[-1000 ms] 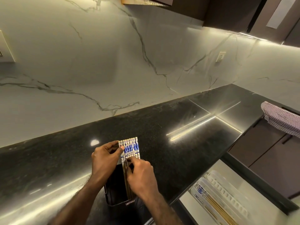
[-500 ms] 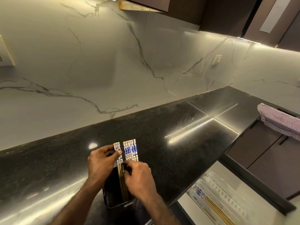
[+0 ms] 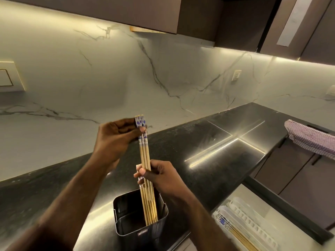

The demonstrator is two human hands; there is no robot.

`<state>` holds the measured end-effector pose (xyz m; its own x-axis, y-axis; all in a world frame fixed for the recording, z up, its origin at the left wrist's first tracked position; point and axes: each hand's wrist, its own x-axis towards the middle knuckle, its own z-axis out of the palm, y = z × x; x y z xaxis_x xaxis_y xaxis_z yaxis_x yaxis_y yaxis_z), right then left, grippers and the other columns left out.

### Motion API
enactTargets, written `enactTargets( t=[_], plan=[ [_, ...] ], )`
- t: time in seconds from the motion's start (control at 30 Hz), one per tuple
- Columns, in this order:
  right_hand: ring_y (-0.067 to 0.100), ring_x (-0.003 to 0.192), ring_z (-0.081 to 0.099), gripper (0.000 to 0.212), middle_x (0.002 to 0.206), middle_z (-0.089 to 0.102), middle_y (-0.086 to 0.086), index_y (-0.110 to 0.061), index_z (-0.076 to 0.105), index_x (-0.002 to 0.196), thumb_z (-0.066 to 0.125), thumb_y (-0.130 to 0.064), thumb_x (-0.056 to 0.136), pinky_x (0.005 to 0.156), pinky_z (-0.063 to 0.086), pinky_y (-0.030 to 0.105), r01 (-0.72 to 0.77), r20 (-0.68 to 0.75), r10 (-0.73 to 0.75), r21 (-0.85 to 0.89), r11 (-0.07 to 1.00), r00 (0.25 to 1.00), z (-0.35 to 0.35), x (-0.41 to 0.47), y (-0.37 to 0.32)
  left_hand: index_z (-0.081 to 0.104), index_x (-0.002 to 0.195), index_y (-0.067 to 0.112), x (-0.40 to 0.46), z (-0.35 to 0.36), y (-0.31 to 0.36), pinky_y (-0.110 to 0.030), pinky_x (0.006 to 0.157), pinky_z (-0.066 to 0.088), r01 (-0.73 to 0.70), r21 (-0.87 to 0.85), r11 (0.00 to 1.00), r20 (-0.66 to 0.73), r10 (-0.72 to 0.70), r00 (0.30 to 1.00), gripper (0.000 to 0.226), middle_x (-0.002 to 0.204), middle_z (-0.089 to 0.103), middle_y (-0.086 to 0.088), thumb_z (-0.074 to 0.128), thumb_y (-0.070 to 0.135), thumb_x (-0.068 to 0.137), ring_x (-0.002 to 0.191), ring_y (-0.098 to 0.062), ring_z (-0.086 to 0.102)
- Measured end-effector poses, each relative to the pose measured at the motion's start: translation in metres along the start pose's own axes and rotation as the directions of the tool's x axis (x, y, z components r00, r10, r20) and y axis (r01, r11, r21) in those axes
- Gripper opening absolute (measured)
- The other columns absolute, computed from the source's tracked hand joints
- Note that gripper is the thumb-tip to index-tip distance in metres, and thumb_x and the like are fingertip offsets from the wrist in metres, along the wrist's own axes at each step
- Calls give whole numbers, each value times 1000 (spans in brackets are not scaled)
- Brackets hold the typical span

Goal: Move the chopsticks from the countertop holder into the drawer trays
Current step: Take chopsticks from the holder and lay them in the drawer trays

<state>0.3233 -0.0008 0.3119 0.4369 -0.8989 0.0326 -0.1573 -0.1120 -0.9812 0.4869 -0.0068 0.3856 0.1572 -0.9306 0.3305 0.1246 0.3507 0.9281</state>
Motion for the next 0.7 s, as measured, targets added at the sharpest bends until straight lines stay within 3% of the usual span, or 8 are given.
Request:
enactTargets(
  t=[0.13, 0.27, 0.4, 0.5, 0.7],
  plan=[
    [24, 94, 71, 21, 105, 72, 14, -8, 68, 109, 58, -20, 96, 88, 57, 38, -36, 116, 33, 24, 999, 993, -21, -27, -5, 73, 99, 11, 0, 20, 26, -22, 69, 58, -27, -49, 998, 16, 27, 999, 36, 89, 78, -5, 76, 14, 63, 84, -20, 75],
    [26, 96, 70, 21, 105, 73, 14, -10, 68, 108, 56, -23, 97, 85, 58, 39, -81, 128, 75, 46, 996, 989, -47, -68, -4, 72, 97, 11, -18, 53, 38, -25, 70, 60, -25, -95, 995, 28, 28, 999, 33, 87, 78, -6, 74, 12, 64, 82, -21, 75],
    [24, 90, 71, 22, 98, 74, 10, -9, 68, 106, 58, -26, 96, 83, 59, 42, -133, 88, 128, 49, 990, 988, -84, -122, -3, 74, 93, 14, -47, 104, 38, -31, 75, 61, 33, -127, 991, 51, -27, 998, 23, 88, 78, -9, 75, 9, 70, 84, -25, 75],
    [24, 87, 71, 25, 94, 74, 9, -4, 66, 108, 58, -25, 97, 77, 61, 35, -137, 46, 136, 22, 990, 990, -113, -171, -3, 75, 92, 15, -76, 146, 35, -34, 76, 61, 58, -115, 992, 84, -48, 995, 19, 87, 78, -10, 75, 9, 74, 82, -24, 75],
    [22, 85, 72, 27, 98, 74, 12, -2, 67, 110, 59, -24, 96, 75, 61, 33, -189, -78, 187, -22, 982, 979, -178, -284, 1, 74, 99, 10, -146, 244, 19, -26, 65, 58, 115, -111, 987, 225, -88, 970, 28, 89, 77, -12, 78, 15, 71, 86, -27, 75]
  ],
)
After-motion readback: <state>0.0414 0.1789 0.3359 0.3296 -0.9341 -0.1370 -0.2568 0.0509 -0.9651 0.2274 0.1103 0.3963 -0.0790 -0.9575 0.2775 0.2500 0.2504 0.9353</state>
